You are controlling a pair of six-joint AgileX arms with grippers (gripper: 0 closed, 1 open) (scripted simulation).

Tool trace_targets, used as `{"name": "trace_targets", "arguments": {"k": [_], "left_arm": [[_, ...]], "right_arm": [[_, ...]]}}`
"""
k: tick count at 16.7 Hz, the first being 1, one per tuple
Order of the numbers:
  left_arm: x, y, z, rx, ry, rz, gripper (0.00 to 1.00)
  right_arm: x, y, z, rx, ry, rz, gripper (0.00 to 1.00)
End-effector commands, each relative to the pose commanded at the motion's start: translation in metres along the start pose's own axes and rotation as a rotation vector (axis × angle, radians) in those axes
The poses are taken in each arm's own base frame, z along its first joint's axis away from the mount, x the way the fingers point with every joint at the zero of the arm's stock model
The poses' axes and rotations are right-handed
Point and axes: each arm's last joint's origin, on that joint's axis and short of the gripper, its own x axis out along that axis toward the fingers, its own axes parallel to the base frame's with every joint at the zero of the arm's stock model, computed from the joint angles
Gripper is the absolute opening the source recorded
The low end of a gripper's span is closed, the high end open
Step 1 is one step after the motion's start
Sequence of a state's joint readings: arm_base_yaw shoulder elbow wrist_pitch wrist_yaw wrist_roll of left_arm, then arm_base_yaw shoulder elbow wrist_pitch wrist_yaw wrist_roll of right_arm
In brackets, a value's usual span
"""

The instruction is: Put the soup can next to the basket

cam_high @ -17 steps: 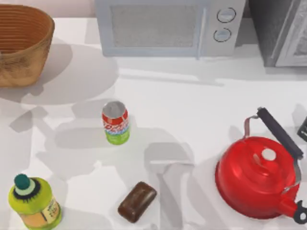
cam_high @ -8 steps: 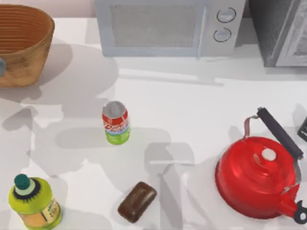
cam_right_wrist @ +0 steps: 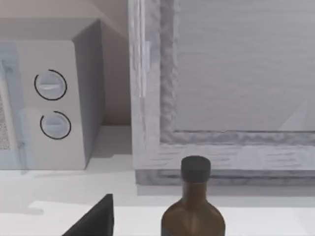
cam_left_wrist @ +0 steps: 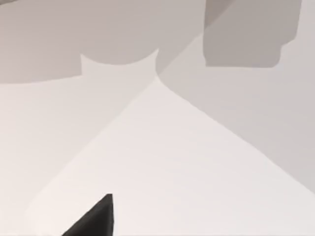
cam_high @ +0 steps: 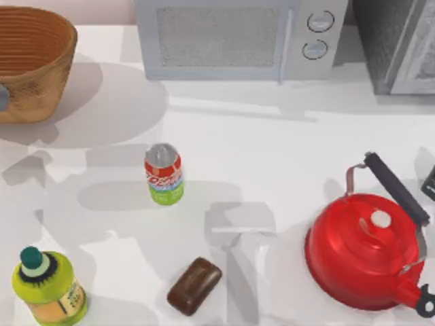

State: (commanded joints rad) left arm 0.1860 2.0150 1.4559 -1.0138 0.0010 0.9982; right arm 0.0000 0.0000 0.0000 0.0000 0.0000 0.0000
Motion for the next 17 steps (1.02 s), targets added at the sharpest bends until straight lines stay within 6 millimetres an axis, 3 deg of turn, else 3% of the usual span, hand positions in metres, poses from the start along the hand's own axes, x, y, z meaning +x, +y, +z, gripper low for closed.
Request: {"name": "trace_targets", "arguments": {"k": [13, 17], "left_arm": [[0.0000, 0.0000, 0.0000, 0.000, 0.000, 0.000, 0.02], [0.0000, 0.0000, 0.0000, 0.000, 0.000, 0.000, 0.00]], "right_arm": [[0.0000, 0.0000, 0.0000, 0.000, 0.000, 0.000, 1.00], [0.0000, 0.0000, 0.0000, 0.000, 0.000, 0.000, 1.00]]}}
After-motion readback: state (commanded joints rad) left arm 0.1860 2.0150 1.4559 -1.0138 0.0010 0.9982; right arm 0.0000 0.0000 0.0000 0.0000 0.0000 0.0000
